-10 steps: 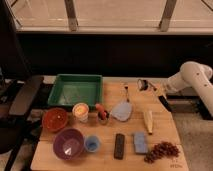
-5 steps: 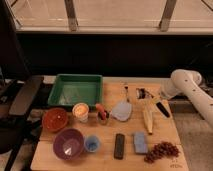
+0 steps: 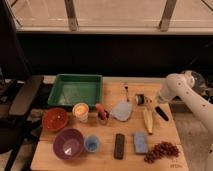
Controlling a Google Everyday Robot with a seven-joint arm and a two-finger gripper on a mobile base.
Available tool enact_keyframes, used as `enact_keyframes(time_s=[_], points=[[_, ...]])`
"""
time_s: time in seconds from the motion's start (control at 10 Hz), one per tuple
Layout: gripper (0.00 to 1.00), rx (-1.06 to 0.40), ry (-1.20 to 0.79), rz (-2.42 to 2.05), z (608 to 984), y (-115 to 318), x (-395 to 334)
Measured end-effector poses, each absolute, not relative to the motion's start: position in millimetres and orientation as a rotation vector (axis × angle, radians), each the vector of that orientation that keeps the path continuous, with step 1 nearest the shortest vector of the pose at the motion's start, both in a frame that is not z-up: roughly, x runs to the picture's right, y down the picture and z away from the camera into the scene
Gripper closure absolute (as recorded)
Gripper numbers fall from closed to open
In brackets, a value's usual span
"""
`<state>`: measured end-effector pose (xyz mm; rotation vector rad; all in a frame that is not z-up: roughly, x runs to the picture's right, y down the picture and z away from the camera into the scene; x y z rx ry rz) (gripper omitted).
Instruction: Place brush in table surface
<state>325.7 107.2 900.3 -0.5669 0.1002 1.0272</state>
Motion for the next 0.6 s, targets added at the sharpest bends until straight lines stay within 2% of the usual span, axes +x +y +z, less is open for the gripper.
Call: enact_keyframes(time_s=[0.6], points=[[0.37,-0.597,0.103,1.039,907.0,118.3,323.0]])
